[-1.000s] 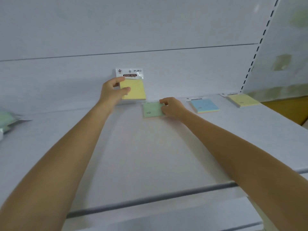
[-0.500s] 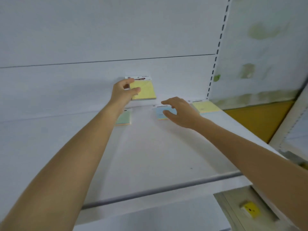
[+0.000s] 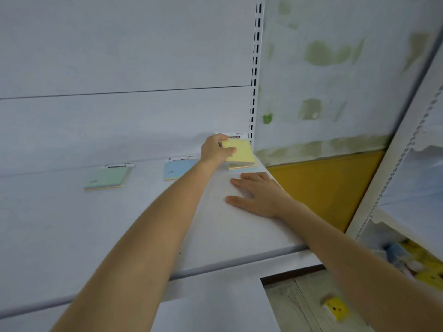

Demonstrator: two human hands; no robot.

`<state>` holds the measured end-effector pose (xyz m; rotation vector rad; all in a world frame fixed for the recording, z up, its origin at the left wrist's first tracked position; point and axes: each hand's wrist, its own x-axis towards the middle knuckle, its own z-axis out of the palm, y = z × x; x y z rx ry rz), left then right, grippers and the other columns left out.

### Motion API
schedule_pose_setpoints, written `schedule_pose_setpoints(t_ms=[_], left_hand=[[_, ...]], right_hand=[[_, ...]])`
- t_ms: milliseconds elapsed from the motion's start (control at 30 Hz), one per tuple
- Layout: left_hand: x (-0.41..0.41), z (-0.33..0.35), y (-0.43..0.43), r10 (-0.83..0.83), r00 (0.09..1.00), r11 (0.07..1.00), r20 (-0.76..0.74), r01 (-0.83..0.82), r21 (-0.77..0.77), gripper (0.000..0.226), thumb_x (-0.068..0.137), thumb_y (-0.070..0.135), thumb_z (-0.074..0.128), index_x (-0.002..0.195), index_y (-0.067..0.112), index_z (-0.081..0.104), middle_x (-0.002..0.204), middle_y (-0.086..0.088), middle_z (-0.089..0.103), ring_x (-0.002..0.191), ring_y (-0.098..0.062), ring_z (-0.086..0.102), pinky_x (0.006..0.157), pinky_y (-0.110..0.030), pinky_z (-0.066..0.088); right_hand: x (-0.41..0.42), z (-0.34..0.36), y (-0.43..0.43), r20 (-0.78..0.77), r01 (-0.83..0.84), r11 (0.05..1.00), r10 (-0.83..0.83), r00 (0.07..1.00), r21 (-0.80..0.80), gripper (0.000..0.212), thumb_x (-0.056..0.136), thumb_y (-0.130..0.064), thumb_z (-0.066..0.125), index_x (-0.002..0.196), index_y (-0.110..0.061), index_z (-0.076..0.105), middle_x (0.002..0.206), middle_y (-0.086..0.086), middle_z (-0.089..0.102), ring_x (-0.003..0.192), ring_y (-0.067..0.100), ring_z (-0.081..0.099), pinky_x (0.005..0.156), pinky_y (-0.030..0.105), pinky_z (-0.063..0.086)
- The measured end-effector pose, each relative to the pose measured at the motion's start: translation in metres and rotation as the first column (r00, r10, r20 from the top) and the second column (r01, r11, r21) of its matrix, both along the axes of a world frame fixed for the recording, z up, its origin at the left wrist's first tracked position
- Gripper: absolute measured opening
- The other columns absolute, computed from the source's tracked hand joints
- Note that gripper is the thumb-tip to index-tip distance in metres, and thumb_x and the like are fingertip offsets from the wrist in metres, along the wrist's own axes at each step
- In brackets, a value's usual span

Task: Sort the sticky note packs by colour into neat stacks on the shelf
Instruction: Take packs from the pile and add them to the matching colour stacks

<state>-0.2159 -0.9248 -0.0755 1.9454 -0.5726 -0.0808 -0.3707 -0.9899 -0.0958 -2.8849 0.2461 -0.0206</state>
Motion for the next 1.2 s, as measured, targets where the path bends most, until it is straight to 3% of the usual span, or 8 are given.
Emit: schedule_pose_setpoints(t_ms=[67,167,267,367,500,767,1000,1200], left_hand=[[-0.004,-0.005,-0.006,0.009,0.996,0.994,0.092,-0.019,0.105,0.037,0.081,0.015,0.067,0.115,0.003,0.060,0.112,-0.012,0.059,0.107,-0.023,0.055,0.093,-0.023,0.037],[-0.007,-0.014,-0.007,-0.006,0.986,0.968,0.166,-0.036,0.249,0.028,0.085,0.021,0.061,0.108,0.004,0.065,0.121,-0.016,0.061,0.120,-0.029,0.050,0.095,-0.026,0.034],[-0.008,-0.018,-0.003,-0.045,0.983,0.949,0.180,-0.014,0.314,0.038,0.084,0.033,0.060,0.107,0.004,0.067,0.121,-0.015,0.063,0.121,-0.028,0.051,0.100,-0.030,0.039],[-0.014,-0.018,0.002,-0.129,0.980,0.920,0.150,0.062,0.387,0.047,0.078,0.041,0.059,0.106,0.004,0.065,0.120,-0.013,0.058,0.120,-0.026,0.051,0.091,-0.026,0.037],[-0.010,-0.016,0.004,-0.181,0.964,0.883,0.196,0.071,0.464,0.049,0.087,0.034,0.059,0.127,0.005,0.055,0.132,-0.015,0.052,0.124,-0.027,0.046,0.099,-0.028,0.034],[-0.013,-0.002,0.024,-0.195,0.931,0.864,0.310,0.014,0.504,0.054,0.092,0.038,0.050,0.139,0.015,0.041,0.151,-0.012,0.033,0.142,-0.022,0.027,0.114,-0.029,0.018],[0.004,0.029,0.134,-0.033,0.868,0.854,0.495,-0.232,0.465,0.049,0.095,0.043,0.037,0.139,0.022,0.040,0.149,0.001,0.039,0.138,-0.022,0.031,0.111,-0.038,0.031],[0.012,0.042,0.294,0.142,0.851,0.779,0.506,-0.411,0.473,0.049,0.096,0.044,0.035,0.140,0.023,0.039,0.148,0.001,0.040,0.138,-0.022,0.032,0.109,-0.039,0.032]], right_hand=[[0.000,0.001,0.000,-0.003,-0.005,1.000,0.005,1.000,0.007,0.064,0.085,-0.064,0.036,0.142,-0.034,0.029,0.156,-0.001,0.020,0.145,0.023,0.012,0.118,0.039,0.010],[0.000,0.001,-0.001,0.013,-0.010,1.000,0.010,1.000,0.012,0.062,0.086,-0.063,0.038,0.140,-0.034,0.031,0.155,-0.002,0.022,0.144,0.023,0.013,0.117,0.038,0.011],[0.000,0.000,-0.002,0.011,-0.014,1.000,0.014,1.000,0.012,0.062,0.086,-0.063,0.037,0.140,-0.034,0.031,0.155,-0.001,0.022,0.144,0.023,0.013,0.116,0.038,0.011],[-0.001,-0.002,-0.003,-0.003,-0.014,1.000,0.014,1.000,0.022,0.061,0.086,-0.062,0.038,0.140,-0.035,0.032,0.155,-0.001,0.022,0.143,0.023,0.013,0.116,0.038,0.011],[0.001,-0.001,-0.001,0.009,-0.015,1.000,0.015,1.000,0.020,0.061,0.086,-0.062,0.037,0.140,-0.035,0.031,0.155,0.000,0.022,0.143,0.024,0.014,0.116,0.039,0.011],[-0.001,0.002,0.001,0.139,-0.003,0.999,-0.003,0.990,0.042,0.063,0.084,-0.060,0.046,0.140,-0.034,0.034,0.154,-0.004,0.025,0.143,0.018,0.017,0.116,0.036,0.014],[0.029,0.026,0.067,0.195,-0.191,0.981,0.196,0.961,-0.046,0.061,0.085,-0.055,0.048,0.139,-0.030,0.037,0.149,-0.003,0.035,0.138,0.021,0.027,0.114,0.036,0.020],[0.076,0.030,0.202,0.143,-0.403,0.913,0.409,0.901,-0.067,0.060,0.087,-0.057,0.042,0.141,-0.031,0.033,0.150,-0.002,0.035,0.138,0.023,0.028,0.114,0.039,0.022]])
